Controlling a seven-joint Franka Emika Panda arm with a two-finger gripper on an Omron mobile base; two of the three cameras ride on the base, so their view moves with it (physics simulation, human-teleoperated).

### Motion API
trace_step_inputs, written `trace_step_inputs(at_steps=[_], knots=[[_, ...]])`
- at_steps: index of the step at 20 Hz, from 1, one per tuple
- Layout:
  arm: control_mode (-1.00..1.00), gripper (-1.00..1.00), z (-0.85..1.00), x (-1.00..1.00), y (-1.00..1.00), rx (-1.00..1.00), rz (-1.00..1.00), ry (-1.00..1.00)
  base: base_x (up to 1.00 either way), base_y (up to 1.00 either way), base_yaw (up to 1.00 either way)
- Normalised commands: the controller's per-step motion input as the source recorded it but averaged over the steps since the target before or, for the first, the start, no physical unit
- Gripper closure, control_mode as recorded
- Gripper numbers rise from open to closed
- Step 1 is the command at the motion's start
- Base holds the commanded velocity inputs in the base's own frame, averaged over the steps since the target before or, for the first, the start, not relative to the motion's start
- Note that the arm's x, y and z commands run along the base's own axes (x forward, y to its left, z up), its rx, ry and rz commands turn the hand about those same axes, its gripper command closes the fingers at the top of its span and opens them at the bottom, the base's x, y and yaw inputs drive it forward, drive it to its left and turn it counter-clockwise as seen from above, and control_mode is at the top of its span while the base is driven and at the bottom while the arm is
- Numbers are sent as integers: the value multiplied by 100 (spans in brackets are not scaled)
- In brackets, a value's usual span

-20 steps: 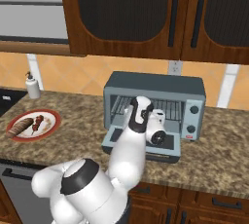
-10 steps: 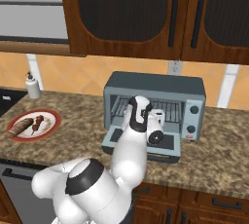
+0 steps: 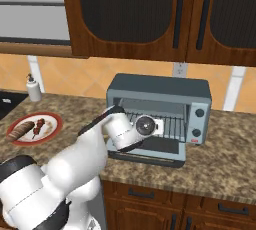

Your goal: Pick up the kebab skewer and baguette bread, and place them inside the toaster oven. Close the toaster oven door and start by setting the timer.

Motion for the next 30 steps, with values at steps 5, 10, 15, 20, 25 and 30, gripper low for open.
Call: trace_step_inputs(at_steps=[5,10,15,20,25,30], knots=[[-100,-100,-10,-100,-6,0,1,75,0,0,0],[-100,-100,92,-87,19,1,18,42,0,0,0],[-100,-100,53,-85,100,0,17,26,0,0,0],[-100,-100,1,-7,100,0,1,16,0,0,0],[-100,-100,-17,22,100,1,1,0,0,0,0],[-100,-100,-13,60,100,7,0,0,0,0,0]])
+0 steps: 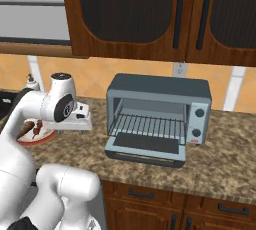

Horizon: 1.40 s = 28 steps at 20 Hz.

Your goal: Pick up the kebab skewer and baguette bread, and place them inside the toaster oven. Close the toaster oven door and start by setting the timer.

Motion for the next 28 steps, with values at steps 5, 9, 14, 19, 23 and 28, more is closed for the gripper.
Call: trace_step_inputs(at_steps=[5,9,14,19,23,28], knots=[[-100,-100,-15,52,100,4,0,0,0,0,0],[-100,-100,-29,34,100,0,0,1,0,0,0],[-100,-100,-13,3,100,0,0,12,0,0,0],[-100,-100,-7,3,100,0,0,10,0,0,0],[-100,-100,-6,6,100,0,-7,0,0,0,0],[-100,-100,-8,20,100,0,-16,0,0,0,0]])
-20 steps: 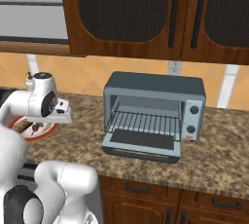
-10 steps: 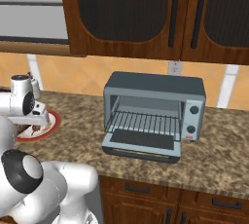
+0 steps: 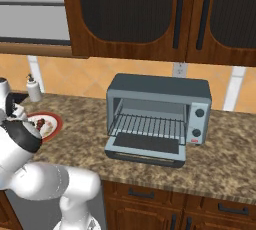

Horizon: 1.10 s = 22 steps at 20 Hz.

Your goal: Pick up the kebab skewer and baguette bread, and place them inside the toaster oven. Close the toaster oven door and start by setting the timer.

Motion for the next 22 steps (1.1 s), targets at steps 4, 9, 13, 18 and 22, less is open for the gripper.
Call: trace_step_inputs(at_steps=[4,9,13,18,22], knots=[[-100,-100,-22,35,56,0,-14,0,0,0,0],[-100,-100,-31,28,16,0,-3,0,0,0,0],[-100,-100,-36,18,0,0,0,1,0,0,0],[-100,-100,-39,3,0,0,0,1,0,0,0],[-100,-100,-31,0,0,0,0,5,0,0,0]])
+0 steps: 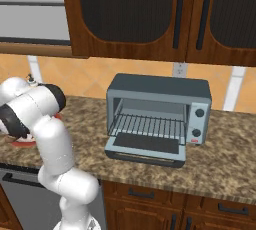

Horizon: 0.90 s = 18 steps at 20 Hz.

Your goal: Pick up the kebab skewer and baguette bread, and place them inside the toaster oven. Close the toaster oven door and start by setting the timer.

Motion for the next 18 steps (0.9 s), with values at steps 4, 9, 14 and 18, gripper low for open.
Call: trace_step_inputs(at_steps=[4,9,14,18], knots=[[-100,-100,-26,0,0,0,-2,7,0,0,0],[-100,-100,-6,0,-30,0,-2,2,0,0,0],[-100,-100,2,0,-27,0,-3,0,0,0,0],[-100,-100,0,-1,-36,0,-5,0,0,0,0]])
